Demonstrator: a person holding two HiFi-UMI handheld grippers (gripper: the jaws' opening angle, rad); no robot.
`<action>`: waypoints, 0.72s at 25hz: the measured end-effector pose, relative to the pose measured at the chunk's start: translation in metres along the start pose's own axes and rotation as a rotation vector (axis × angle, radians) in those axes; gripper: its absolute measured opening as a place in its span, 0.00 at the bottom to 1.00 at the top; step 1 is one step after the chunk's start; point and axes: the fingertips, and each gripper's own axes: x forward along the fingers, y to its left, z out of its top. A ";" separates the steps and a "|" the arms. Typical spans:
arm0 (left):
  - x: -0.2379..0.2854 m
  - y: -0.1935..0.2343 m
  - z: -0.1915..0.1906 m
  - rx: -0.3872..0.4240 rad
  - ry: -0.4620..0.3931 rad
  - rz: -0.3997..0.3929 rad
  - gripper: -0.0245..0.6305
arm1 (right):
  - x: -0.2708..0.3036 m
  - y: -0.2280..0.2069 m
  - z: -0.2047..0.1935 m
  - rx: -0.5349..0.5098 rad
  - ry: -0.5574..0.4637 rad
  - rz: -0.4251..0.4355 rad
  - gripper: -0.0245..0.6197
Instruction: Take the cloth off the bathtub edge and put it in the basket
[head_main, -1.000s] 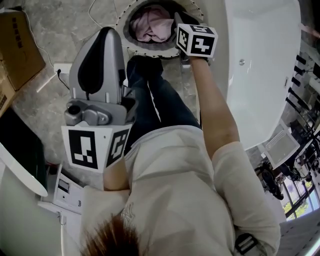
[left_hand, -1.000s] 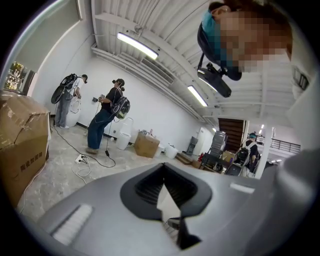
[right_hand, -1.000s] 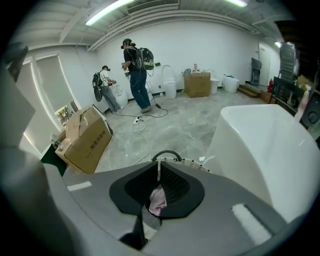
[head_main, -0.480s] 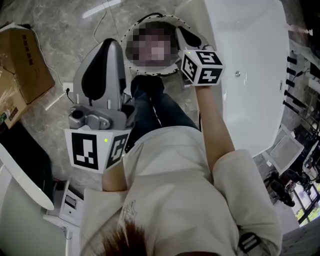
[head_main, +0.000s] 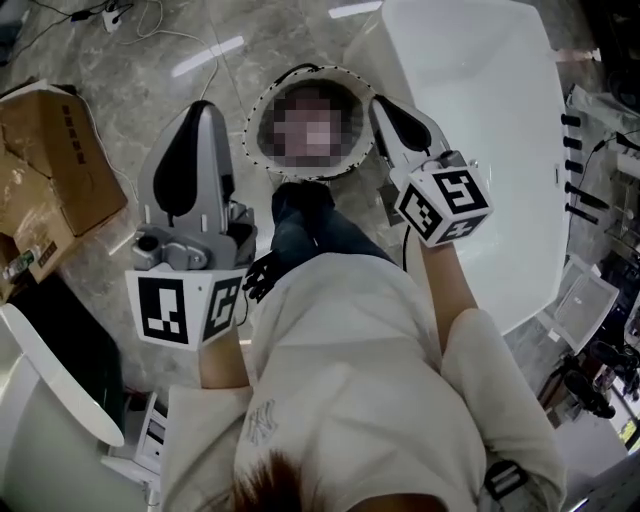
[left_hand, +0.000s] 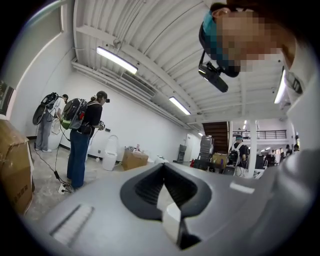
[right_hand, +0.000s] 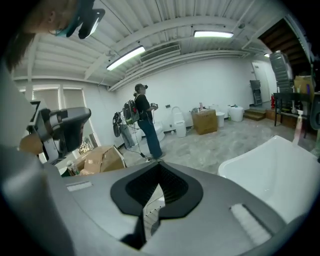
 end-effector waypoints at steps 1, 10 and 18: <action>-0.001 0.000 0.003 0.001 -0.003 0.001 0.11 | -0.007 -0.002 0.006 0.010 -0.014 -0.007 0.04; -0.011 -0.019 0.022 0.031 -0.018 -0.045 0.11 | -0.075 0.000 0.055 0.027 -0.136 -0.059 0.04; -0.016 -0.045 0.037 0.078 -0.016 -0.114 0.11 | -0.135 0.005 0.075 0.057 -0.215 -0.100 0.04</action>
